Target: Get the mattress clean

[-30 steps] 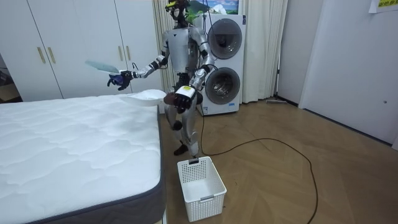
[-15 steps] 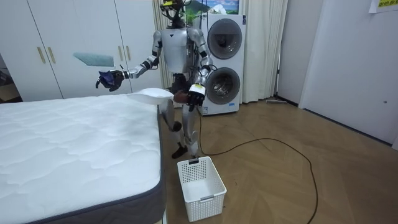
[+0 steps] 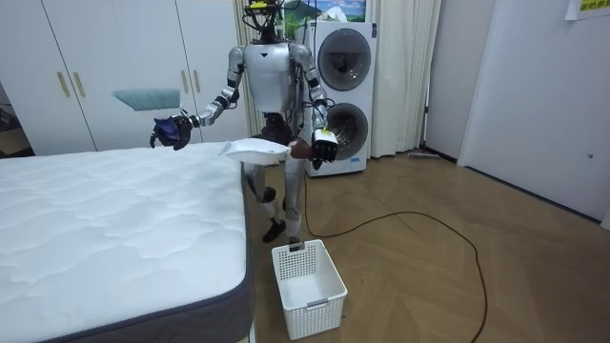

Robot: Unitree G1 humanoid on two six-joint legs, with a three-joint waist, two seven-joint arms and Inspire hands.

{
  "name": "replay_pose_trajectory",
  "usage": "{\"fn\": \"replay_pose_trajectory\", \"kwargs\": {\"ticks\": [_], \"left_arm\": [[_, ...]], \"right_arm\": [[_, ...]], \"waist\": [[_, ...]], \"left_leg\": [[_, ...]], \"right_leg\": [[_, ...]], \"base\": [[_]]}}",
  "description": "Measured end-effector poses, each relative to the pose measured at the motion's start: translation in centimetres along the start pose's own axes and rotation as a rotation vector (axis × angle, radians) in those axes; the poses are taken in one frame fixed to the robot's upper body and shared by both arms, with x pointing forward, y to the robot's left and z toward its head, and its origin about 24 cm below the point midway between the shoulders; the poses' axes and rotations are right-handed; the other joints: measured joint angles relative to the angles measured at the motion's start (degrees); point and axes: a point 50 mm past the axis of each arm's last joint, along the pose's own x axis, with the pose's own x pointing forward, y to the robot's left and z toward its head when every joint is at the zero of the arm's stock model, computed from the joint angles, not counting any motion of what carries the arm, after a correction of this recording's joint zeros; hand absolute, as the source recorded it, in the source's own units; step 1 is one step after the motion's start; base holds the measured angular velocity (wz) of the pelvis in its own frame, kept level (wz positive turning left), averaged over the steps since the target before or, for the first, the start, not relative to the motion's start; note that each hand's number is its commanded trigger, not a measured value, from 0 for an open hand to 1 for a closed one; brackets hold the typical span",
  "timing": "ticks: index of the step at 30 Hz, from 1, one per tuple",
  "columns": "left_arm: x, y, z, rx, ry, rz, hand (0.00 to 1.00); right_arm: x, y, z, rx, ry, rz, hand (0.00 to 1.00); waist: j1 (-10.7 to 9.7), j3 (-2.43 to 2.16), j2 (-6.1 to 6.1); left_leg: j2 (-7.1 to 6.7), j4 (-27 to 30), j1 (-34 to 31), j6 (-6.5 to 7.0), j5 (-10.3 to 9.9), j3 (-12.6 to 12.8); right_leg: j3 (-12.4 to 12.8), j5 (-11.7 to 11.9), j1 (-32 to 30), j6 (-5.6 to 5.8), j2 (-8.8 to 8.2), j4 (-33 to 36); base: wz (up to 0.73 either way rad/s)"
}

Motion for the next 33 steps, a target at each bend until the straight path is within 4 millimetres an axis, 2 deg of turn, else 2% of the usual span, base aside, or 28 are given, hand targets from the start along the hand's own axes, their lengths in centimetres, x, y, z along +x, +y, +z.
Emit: {"fn": "replay_pose_trajectory", "kwargs": {"ticks": [2, 3, 4, 5, 6, 8, 9, 10, 11, 12, 13, 15, 18, 19, 20, 21, 23, 28, 32, 33], "left_arm": [[0.0, 0.1, -0.1, -0.001, 0.003, 0.005, 1.00], [0.0, 0.1, -0.1, 0.000, 0.003, 0.003, 1.00], [0.0, 0.1, -0.1, 0.002, 0.004, -0.001, 1.00], [0.0, 0.1, -0.2, 0.005, 0.004, -0.002, 1.00], [0.1, 0.2, -0.2, 0.006, 0.004, 0.000, 1.00], [0.2, 0.3, -0.1, 0.004, 0.003, 0.004, 1.00], [0.2, 0.3, -0.1, -0.001, 0.004, 0.003, 1.00], [0.2, 0.3, -0.1, -0.006, 0.004, 0.001, 1.00], [0.1, 0.2, -0.2, -0.009, 0.007, -0.003, 1.00], [0.0, 0.0, -0.1, -0.010, 0.004, -0.010, 1.00], [0.0, 0.0, -0.1, -0.010, 0.002, -0.012, 1.00], [0.1, 0.3, -0.2, -0.002, -0.002, -0.009, 1.00], [0.0, 0.3, -0.5, 0.001, 0.008, -0.010, 1.00], [0.0, 0.3, -0.6, 0.000, 0.012, -0.008, 1.00], [0.0, 0.4, -0.7, -0.001, 0.017, -0.006, 1.00], [-0.1, 0.4, -0.9, 0.000, 0.023, -0.009, 1.00], [-0.1, 0.3, -0.9, 0.001, 0.024, -0.009, 1.00], [-0.1, 0.3, -1.0, 0.015, 0.031, -0.011, 1.00], [-0.2, 0.2, -1.2, 0.021, 0.039, -0.016, 1.00], [-0.2, 0.2, -1.2, 0.023, 0.039, -0.016, 1.00]], "right_arm": [[-0.1, 0.0, -0.3, 0.006, 0.017, 0.013, 0.00], [-0.1, 0.0, -0.4, 0.012, 0.024, 0.016, 0.00], [-0.2, 0.2, -0.7, 0.012, 0.038, 0.019, 0.00], [-0.4, 0.3, -1.1, 0.008, 0.056, 0.022, 0.00], [-0.4, 0.4, -1.3, 0.007, 0.063, 0.024, 0.00], [-0.5, 0.5, -1.5, 0.000, 0.072, 0.028, 0.00], [-0.5, 0.5, -1.5, 0.005, 0.076, 0.029, 0.00], [-0.5, 0.5, -1.6, 0.009, 0.079, 0.030, 0.00], [-0.5, 0.5, -1.6, 0.018, 0.086, 0.030, 0.00], [-0.5, 0.4, -1.8, 0.017, 0.093, 0.025, 0.00], [-0.5, 0.4, -1.8, 0.017, 0.093, 0.023, 0.00], [-0.5, 0.5, -1.8, 0.017, 0.094, 0.028, 0.00], [-0.5, 0.5, -1.8, 0.021, 0.092, 0.039, 0.00], [-0.6, 0.5, -2.0, 0.023, 0.098, 0.049, 0.00], [-0.6, 0.6, -2.0, 0.023, 0.098, 0.059, 0.00], [-0.6, 0.6, -2.0, 0.023, 0.096, 0.067, 0.00], [-0.6, 0.6, -1.8, 0.026, 0.090, 0.072, 0.00], [-0.5, 0.7, -1.7, 0.029, 0.080, 0.083, 0.00], [-0.5, 0.5, -1.8, 0.024, 0.084, 0.073, 0.00], [-0.4, 0.4, -1.9, 0.024, 0.087, 0.067, 0.00]], "waist": [[-0.13, 0.12, 0.49], [-0.06, 0.13, 0.65], [0.11, 0.35, 1.00], [0.03, 0.47, 1.19], [0.21, 0.50, 1.23], [0.00, 0.68, 1.45], [-0.32, 0.82, 1.46], [-0.51, 0.91, 1.36], [-1.49, 0.98, 1.12], [-2.24, 0.82, 1.02], [-2.18, 0.77, 1.11], [-2.26, 0.73, 1.10], [-1.23, 0.67, 0.48], [-1.12, 0.52, 0.04], [-1.06, 0.59, -0.45], [-0.99, 0.43, -0.73], [-0.81, 0.43, -1.10], [0.51, 0.64, -0.81], [-1.32, 1.01, 0.46], [-1.39, 0.99, 0.61]], "left_leg": [[0.61, 0.21, -0.02, 0.69, -0.44, 1.92], [0.70, 0.08, 0.09, 0.88, -0.57, 1.47], [0.61, -0.15, 0.97, 1.06, -0.70, 0.30], [0.25, -0.34, 1.67, 1.15, -0.75, -1.65], [0.13, -0.34, 1.83, 1.16, -0.75, -2.21], [-0.44, -0.27, 1.87, 1.18, -0.77, -4.12], [-1.07, -0.27, 1.87, 1.12, -0.66, -5.39], [-1.45, -0.19, 1.87, 1.12, -0.56, -5.94], [-2.52, 0.03, 1.74, 1.15, -0.43, -7.37], [-3.36, -0.15, 1.74, 0.98, -0.12, -8.85], [-3.40, -0.35, 1.60, 0.83, -0.01, -9.18], [-3.82, -1.28, 1.42, 0.50, 0.36, -11.21], [-3.92, -2.68, 1.98, 0.93, 0.92, -11.40], [-3.95, -3.14, 2.22, 1.04, 0.98, -11.44], [-4.04, -3.57, 2.71, 1.08, 0.98, -11.65], [-4.12, -3.65, 3.02, 1.27, 0.86, -12.10], [-4.17, -3.39, 3.54, 1.33, 0.82, -12.48], [-4.21, -3.27, 3.16, 1.53, 0.59, -12.92], [-4.92, -2.01, 1.61, 1.48, 0.37, -15.63], [-4.89, -1.97, 1.52, 1.49, 0.36, -15.37]], "right_leg": [[0.17, -0.11, -1.18, 0.18, -0.40, 3.76], [0.16, -0.13, -1.80, 0.22, -0.60, 5.44], [0.57, -0.02, -3.65, 0.40, -1.09, 10.00], [2.68, -0.81, -5.47, 0.96, -1.24, 12.79], [3.94, -1.54, -6.40, 1.00, -0.94, 13.10], [8.21, -2.72, -11.56, 0.46, -0.26, 11.84], [10.79, -2.35, -13.59, 0.28, 0.36, 8.83], [11.85, -1.62, -14.32, -0.04, 0.57, 6.91], [13.73, 1.97, -14.79, -0.56, 1.28, 4.89], [13.90, 3.45, -14.27, -1.45, 1.33, 4.28], [13.46, 3.47, -13.99, -1.39, 1.31, 3.76], [11.02, 3.96, -12.70, -1.57, 1.38, 1.51], [10.83, 4.27, -12.00, -1.52, 1.28, 0.77], [10.51, 4.30, -11.38, -1.48, 1.25, 0.10], [10.41, 4.31, -10.87, -1.47, 1.22, -0.14], [10.33, 4.32, -10.10, -1.44, 1.29, -0.94], [10.62, 4.43, -9.34, -1.28, 1.39, -1.85], [11.09, 4.42, -8.80, -1.27, 1.60, -2.77], [7.20, 4.32, -7.99, -1.12, 1.15, -3.00], [6.84, 4.28, -7.91, -1.05, 1.03, -2.99]], "base": [[0.29], [0.22], [0.27], [0.30], [0.39], [0.51], [0.58], [0.81], [0.87], [0.79], [0.62], [0.49], [0.14], [0.17], [0.24], [0.19], [0.17], [0.13], [0.46], [0.46]]}}
